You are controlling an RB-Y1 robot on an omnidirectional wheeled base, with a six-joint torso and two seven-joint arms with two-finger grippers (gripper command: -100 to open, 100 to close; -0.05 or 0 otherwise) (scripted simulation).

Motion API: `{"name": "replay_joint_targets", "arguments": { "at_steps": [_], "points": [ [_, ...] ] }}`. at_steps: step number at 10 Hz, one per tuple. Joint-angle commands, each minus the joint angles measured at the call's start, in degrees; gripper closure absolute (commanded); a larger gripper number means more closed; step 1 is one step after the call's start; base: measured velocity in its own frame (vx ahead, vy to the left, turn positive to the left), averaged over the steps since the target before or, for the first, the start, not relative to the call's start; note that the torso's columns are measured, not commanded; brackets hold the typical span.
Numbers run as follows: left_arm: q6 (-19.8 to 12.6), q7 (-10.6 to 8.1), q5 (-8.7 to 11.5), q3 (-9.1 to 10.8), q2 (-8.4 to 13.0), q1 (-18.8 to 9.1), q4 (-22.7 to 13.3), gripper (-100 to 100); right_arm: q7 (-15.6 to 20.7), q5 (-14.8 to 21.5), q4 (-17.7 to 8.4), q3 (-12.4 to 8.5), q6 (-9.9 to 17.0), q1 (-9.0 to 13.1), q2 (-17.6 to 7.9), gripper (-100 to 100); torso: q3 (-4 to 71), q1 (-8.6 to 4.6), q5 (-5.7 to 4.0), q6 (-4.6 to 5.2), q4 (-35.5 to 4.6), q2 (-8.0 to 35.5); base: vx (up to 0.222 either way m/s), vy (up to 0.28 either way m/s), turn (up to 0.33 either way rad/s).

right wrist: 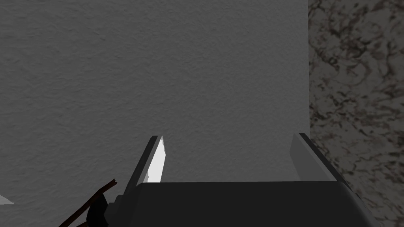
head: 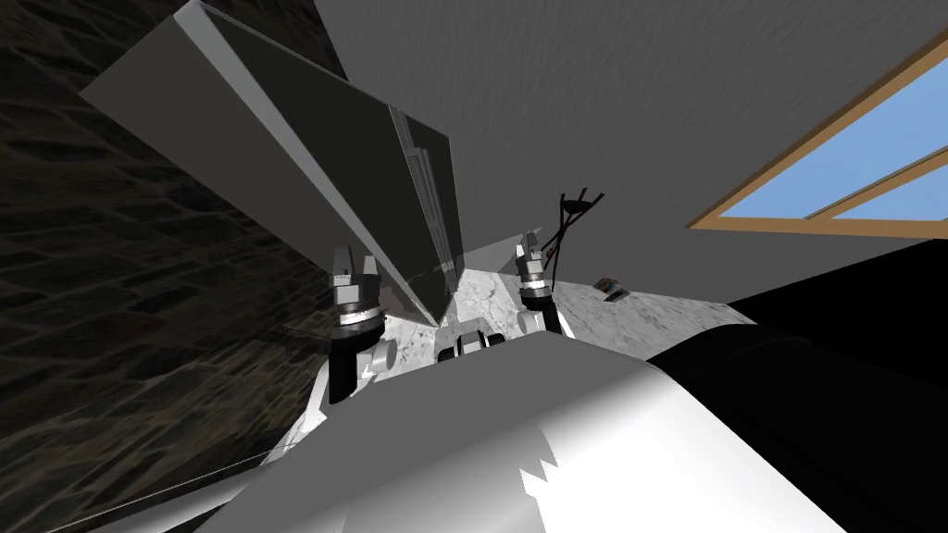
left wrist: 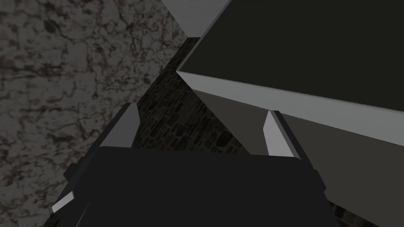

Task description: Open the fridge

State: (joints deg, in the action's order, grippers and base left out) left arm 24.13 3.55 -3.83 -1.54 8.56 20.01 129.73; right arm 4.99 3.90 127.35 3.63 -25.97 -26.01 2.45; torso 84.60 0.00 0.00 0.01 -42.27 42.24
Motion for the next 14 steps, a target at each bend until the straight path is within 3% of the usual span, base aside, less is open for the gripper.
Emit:
{"name": "replay_joint_targets", "arguments": {
  "at_steps": [1, 4, 5, 6, 9, 11, 12, 14],
  "points": [
    [-4.1, 0.67, 0.9, -0.29, 1.1, -4.6, -1.8, -100, 0.0, 0.0, 0.0, 0.0, 0.0, 0.0, 0.0, 0, 0.0, 0.0, 0.0, -0.03, 0.0, 0.1, 0.036, 0.026, -0.041],
    [-6.9, 1.07, 1.7, -0.35, 1.6, -9.1, -3.4, -100, 0.0, 0.0, 0.0, 0.0, 0.0, 0.0, 0.0, 0, 0.0, 0.0, 0.0, 0.0, 0.0, 0.0, 0.033, 0.026, -0.052],
    [-9.5, 1.52, 2.4, -0.4, 2.0, -11.2, -5.2, -100, 0.0, 0.0, 0.0, 0.0, 0.0, 0.0, 0.0, 0, 0.0, -0.01, 0.0, -0.02, 0.0, 0.1, 0.035, 0.023, -0.065],
    [-9.5, 1.52, 2.4, -0.4, 2.0, -12.7, -5.2, -100, 0.0, 0.0, 0.0, 0.0, 0.0, 0.0, 0.0, 0, 0.0, -0.01, 0.0, 0.0, 0.0, 0.0, 0.032, 0.022, -0.045],
    [-14.4, 2.55, 4.0, -0.42, 2.5, -18.4, -8.9, -100, 0.0, 0.0, 0.0, 0.0, 0.0, 0.0, 0.0, 0, 0.0, 0.0, 0.0, -0.03, 0.0, 0.0, 0.042, 0.029, -0.069],
    [-15.1, 2.55, 4.0, -0.42, 2.5, -20.4, -8.9, -100, 0.0, 0.0, 0.0, 0.0, 0.0, 0.0, 0.0, 0, 0.0, -0.01, 0.0, -0.02, 0.0, 0.1, 0.027, 0.017, -0.012],
    [-17.8, 3.13, 4.9, -0.38, 2.7, -22.5, -11.0, -100, 0.0, 0.0, 0.0, 0.0, 0.0, 0.0, 0.0, 0, -0.1, -0.05, -0.02, -0.02, 0.0, 0.1, 0.026, 0.017, -0.072],
    [-20.0, 3.77, 5.7, -0.3, 2.8, -26.1, -13.1, -100, 0.0, 0.0, 0.0, 0.0, 0.0, 0.0, 0.0, 0, 0.0, -0.01, 0.0, -0.01, 0.0, 0.0, 0.04, 0.02, -0.068]
  ]
}}
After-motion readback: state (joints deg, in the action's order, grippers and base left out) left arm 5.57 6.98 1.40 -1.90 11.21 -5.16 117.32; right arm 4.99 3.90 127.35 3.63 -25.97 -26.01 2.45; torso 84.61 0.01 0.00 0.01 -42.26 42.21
